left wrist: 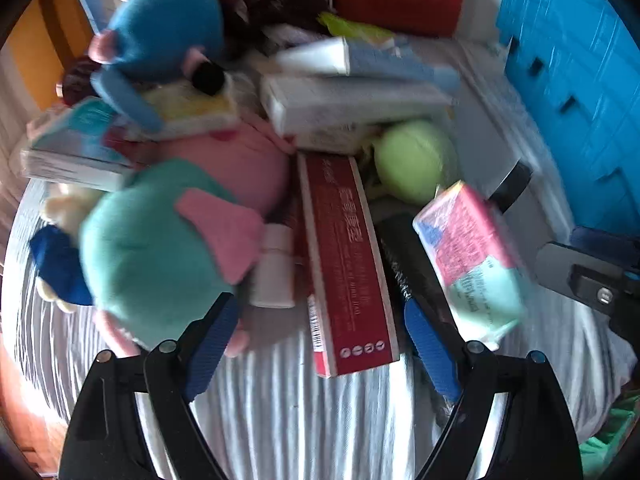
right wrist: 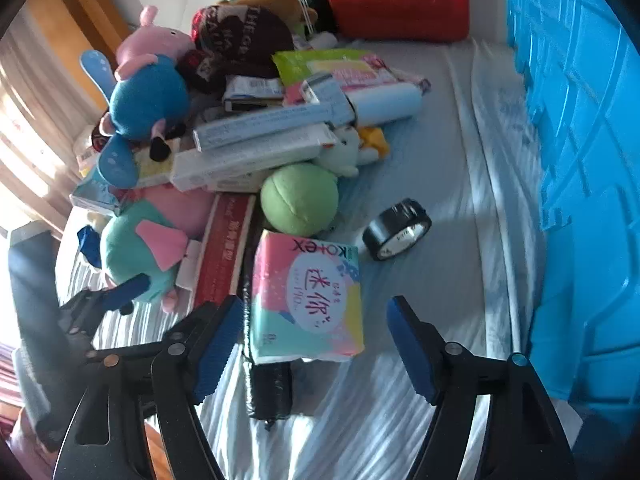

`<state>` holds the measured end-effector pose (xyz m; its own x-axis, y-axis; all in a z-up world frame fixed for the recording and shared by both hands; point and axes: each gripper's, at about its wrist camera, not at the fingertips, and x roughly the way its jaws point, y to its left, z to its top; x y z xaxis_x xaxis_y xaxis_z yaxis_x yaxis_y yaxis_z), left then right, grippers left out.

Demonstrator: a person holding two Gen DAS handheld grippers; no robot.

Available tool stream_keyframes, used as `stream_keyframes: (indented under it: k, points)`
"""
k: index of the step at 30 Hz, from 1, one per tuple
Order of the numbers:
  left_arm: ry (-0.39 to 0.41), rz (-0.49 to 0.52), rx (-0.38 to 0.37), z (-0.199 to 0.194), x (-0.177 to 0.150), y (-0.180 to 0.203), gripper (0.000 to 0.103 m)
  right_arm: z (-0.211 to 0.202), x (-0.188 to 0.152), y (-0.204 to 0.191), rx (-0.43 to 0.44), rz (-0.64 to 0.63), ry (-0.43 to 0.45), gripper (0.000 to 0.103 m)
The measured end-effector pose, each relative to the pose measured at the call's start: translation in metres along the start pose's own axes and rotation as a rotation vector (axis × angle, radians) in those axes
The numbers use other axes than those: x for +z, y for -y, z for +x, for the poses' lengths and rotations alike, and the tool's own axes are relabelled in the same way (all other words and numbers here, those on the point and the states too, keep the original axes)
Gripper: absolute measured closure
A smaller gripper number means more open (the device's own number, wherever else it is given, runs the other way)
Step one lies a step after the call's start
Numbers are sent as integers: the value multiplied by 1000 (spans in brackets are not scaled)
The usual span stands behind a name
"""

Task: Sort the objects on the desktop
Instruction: 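Grasp the red medicine box with the left tool while the right tool grasps the Kotex pack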

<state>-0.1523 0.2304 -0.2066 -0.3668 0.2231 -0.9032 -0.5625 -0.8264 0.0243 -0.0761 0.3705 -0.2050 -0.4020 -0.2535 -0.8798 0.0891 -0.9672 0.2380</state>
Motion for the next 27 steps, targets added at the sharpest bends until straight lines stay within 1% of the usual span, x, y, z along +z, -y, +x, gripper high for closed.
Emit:
stream_keyframes:
  k: [1,2,3,4,5,6,7,8,10,11,13,14,15,17,18,21,23,26,27]
  points:
    - [-23,3,18,9,1,4,17,4,0,1,-2,-2,-12,25]
    - [-33,1,50,16,2,7,17,10,1,1,-4,-3,-25,20]
    - [-39,-2,63,22,3,8,17,13,2,3,-3,-1,-32,16]
    - [-51,0,67,28,4,9,17,17,2,4,0,2,-40,15]
    - [-70,-22,66,36,7,6,17,21,3,5,6,6,-49,14]
    - [-69,-51,36,38,9,2,19,26,3,7,10,10,-60,14]
    - [-78,-68,12,39,11,0,25,31,4,7,11,12,-70,14]
    - [-85,-71,-1,39,11,-1,27,36,6,8,14,17,-81,14]
    - [-75,-49,5,30,8,0,31,45,7,8,22,17,-100,14]
    - [-84,-35,-6,24,3,0,31,47,8,8,25,13,-106,16]
    - [-127,-36,-43,21,-13,-3,31,52,6,5,25,0,-136,32]
    - [-139,-34,-45,20,-18,-4,31,51,6,3,13,-8,-137,35]
    - [-157,-19,-39,18,-29,-4,31,49,4,0,-22,-34,-145,35]
    - [-157,-4,-37,13,-35,-4,31,47,2,-4,-83,-81,-150,35]
    - [-158,-4,-37,10,-36,-4,31,47,1,-4,-98,-93,-154,34]
    - [-134,7,-3,8,-26,1,30,51,1,-1,-94,-85,-169,29]
    - [-132,4,10,13,-17,5,30,55,1,1,-91,-76,-179,29]
    - [-150,-4,7,25,-7,8,30,63,-2,3,-91,-68,-203,28]
    - [-138,-1,-5,26,-5,9,30,65,-3,4,-84,-60,-205,29]
